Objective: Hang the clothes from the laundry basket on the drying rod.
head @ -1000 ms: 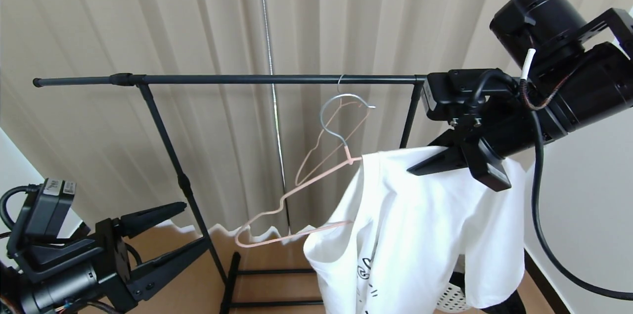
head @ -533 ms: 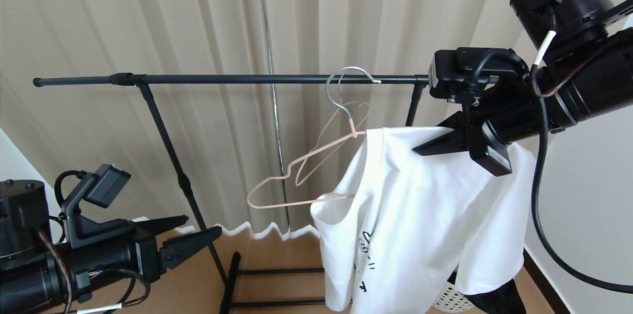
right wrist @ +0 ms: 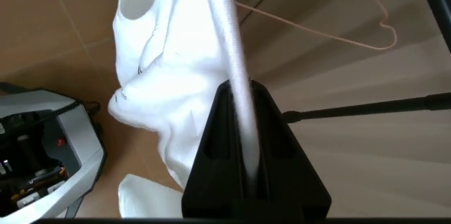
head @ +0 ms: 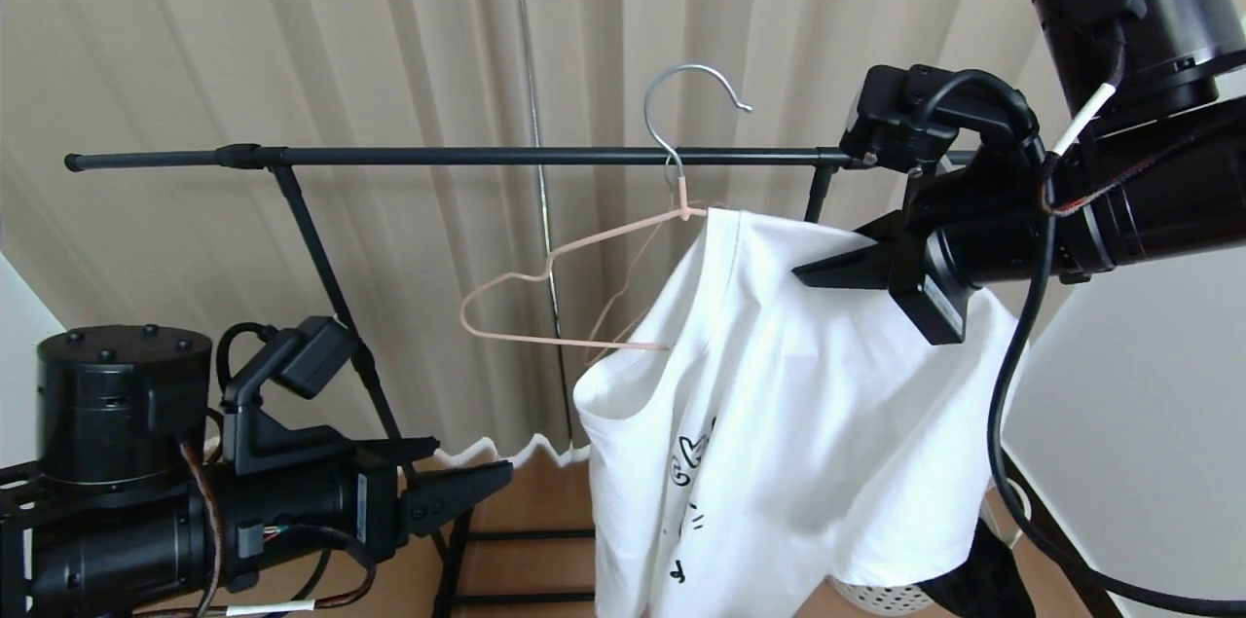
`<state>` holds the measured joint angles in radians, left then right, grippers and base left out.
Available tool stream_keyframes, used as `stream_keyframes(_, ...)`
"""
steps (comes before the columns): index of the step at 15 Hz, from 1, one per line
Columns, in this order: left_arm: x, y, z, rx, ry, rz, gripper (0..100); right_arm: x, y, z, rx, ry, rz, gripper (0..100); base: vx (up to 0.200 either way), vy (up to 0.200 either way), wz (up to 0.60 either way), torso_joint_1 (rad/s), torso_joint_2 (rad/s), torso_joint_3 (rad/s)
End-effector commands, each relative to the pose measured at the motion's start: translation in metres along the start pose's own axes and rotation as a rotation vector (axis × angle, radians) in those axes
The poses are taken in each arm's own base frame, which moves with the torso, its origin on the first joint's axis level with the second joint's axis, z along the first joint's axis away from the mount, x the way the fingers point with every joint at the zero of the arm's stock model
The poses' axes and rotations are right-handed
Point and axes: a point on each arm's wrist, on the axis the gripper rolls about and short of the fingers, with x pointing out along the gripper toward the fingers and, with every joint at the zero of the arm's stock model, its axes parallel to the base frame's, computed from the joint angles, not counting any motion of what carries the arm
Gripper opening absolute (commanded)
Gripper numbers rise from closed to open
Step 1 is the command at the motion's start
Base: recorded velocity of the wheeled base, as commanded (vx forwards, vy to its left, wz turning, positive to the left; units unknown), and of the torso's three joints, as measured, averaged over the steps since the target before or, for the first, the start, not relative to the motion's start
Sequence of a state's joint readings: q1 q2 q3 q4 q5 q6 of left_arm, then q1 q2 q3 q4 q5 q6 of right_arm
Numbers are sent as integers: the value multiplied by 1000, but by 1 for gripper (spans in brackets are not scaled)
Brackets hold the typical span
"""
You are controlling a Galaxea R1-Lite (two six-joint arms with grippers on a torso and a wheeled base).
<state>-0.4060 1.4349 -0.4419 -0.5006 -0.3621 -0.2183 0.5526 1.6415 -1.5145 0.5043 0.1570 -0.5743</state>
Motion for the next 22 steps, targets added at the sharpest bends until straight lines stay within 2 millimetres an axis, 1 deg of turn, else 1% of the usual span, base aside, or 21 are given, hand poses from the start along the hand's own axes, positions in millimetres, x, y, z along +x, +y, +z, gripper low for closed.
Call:
stream_keyframes(1, 12, -2, -4, -11, 44, -13, 100, -1, 15, 0, 5, -20, -17, 0, 0, 0, 0, 0, 0, 0)
stream_keyframes(3, 16, -2, -3, -25, 46, 5, 100, 3, 23, 0, 26, -36, -48, 0, 0, 0, 0, 0, 0, 0)
stream_keyframes(4, 20, -4, 0, -61, 43, 11, 100, 7, 29, -1, 28, -52, -61, 0, 0, 0, 0, 0, 0, 0)
stream_keyframes(5, 25, -4, 3, -98, 39, 15, 100, 7, 32, -3, 26, -64, -68, 0, 0, 0, 0, 0, 0, 0)
stream_keyframes(8, 36, -3, 10, -137, 32, 35, 100, 5, 33, -5, 25, -71, -71, 0, 0, 0, 0, 0, 0, 0)
stream_keyframes(12, 66, -5, 8, -120, 35, 20, 100, -7, 36, -3, 15, -81, -71, 0, 0, 0, 0, 0, 0, 0)
stream_keyframes(13, 71, -5, 7, -118, 34, 25, 100, -7, 37, -4, 16, -75, -70, 0, 0, 0, 0, 0, 0, 0)
stream_keyframes(15, 93, -5, 7, -115, 19, 54, 100, -8, 37, -5, 16, -54, -76, 0, 0, 0, 0, 0, 0, 0)
stream_keyframes(16, 98, -6, 10, -126, 2, 58, 100, -9, 37, -4, 14, -53, -77, 0, 0, 0, 0, 0, 0, 0)
stream_keyframes(18, 108, -7, 15, -134, -13, 52, 100, -9, 37, -4, 13, -55, -77, 0, 0, 0, 0, 0, 0, 0)
stream_keyframes(20, 112, -8, 18, -132, -23, 59, 100, -9, 38, -4, 11, -57, -73, 0, 0, 0, 0, 0, 0, 0)
stream_keyframes(22, 120, -9, 15, -126, -21, 81, 100, -10, 38, -2, 10, -64, -74, 0, 0, 0, 0, 0, 0, 0)
